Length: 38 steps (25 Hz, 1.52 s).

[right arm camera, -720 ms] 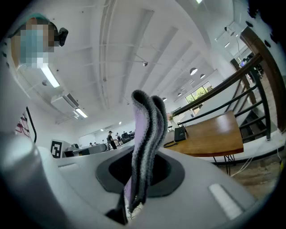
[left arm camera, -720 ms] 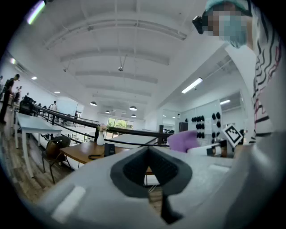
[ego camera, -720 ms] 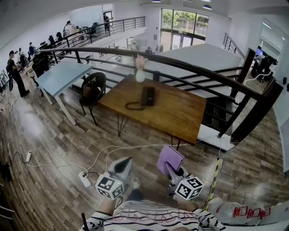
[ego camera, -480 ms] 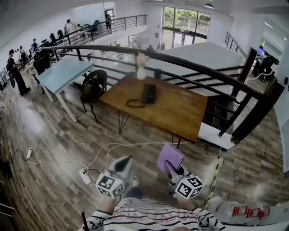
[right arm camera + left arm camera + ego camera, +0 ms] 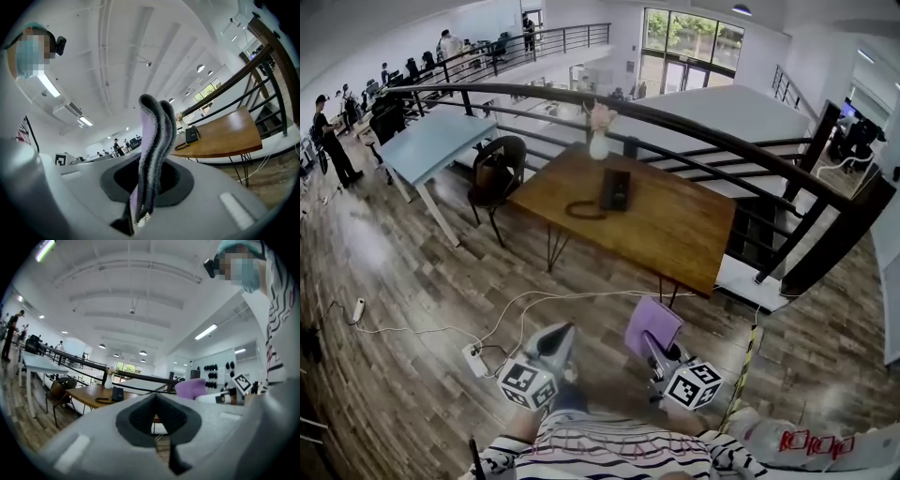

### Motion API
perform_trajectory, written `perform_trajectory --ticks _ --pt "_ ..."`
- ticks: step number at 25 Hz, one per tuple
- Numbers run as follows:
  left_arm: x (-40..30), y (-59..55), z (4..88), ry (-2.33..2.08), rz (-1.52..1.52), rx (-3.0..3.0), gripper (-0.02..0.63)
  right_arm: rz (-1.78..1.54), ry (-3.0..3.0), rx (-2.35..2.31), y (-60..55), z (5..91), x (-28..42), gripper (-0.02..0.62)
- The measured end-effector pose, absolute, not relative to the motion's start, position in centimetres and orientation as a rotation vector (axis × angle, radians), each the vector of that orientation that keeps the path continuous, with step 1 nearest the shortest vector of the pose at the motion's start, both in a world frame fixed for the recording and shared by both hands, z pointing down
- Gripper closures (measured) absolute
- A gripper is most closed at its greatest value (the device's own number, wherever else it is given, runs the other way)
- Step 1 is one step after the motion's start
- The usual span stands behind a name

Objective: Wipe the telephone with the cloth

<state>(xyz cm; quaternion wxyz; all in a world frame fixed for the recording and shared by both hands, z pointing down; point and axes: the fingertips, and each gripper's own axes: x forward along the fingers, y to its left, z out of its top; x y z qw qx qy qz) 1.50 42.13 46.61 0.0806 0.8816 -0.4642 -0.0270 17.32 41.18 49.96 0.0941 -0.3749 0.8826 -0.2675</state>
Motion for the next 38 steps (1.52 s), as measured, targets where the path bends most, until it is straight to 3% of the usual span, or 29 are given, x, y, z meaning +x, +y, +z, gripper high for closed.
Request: perform_trajectory --ticks 26,38 --pt "-15.9 19.1 46.7 -1.291 -0.114 2.627 0.603 -0.790 2.591 -1.232 17.5 48.6 0.8 0.545" --pt "-14.2 11.1 47.5 -1.164 -0.073 2.637 0.604 -0.802 2.520 -1.328 10.0 48.4 2.3 0.545"
